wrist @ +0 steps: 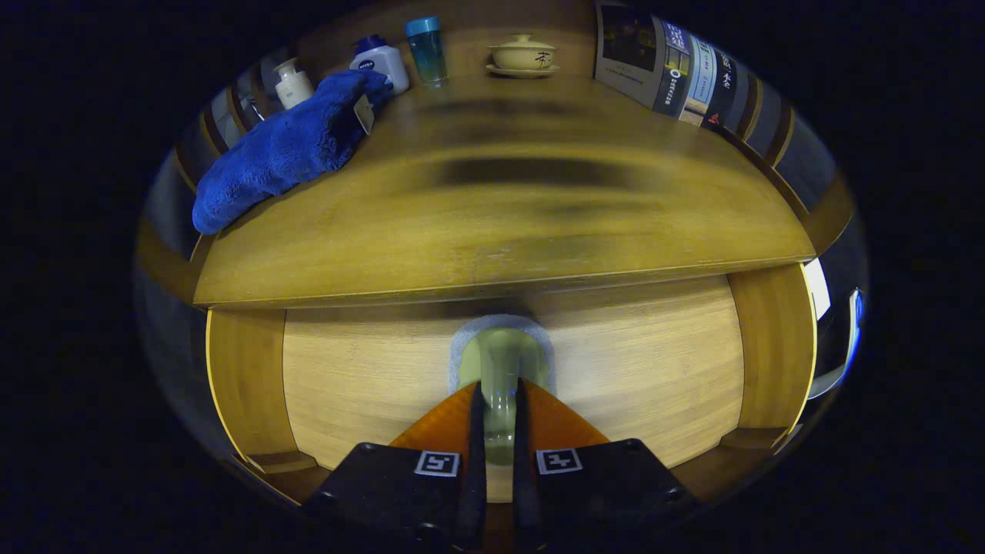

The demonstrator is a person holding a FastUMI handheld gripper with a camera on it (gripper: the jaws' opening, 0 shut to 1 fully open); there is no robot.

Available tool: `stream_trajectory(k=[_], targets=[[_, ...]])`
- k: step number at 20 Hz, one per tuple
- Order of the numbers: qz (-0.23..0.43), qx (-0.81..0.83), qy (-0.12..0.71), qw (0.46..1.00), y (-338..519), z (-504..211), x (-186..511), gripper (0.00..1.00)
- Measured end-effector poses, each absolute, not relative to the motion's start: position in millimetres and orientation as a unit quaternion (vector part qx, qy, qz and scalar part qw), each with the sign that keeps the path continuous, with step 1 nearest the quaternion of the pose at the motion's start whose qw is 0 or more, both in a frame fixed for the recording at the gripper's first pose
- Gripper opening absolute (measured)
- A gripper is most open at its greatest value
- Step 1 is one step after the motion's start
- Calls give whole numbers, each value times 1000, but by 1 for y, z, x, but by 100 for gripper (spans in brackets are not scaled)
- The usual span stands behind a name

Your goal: Pull open the drawer, take out the items inside it, and place them on the countertop above the cabinet.

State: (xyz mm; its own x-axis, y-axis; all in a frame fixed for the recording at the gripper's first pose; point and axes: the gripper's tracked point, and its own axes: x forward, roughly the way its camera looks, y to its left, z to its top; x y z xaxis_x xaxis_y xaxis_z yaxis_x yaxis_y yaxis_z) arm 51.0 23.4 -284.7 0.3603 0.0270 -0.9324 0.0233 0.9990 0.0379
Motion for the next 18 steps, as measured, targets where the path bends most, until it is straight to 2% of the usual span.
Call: stream_trajectory(k=[18], targets=[[32, 14, 502, 864, 23, -162, 33, 23]])
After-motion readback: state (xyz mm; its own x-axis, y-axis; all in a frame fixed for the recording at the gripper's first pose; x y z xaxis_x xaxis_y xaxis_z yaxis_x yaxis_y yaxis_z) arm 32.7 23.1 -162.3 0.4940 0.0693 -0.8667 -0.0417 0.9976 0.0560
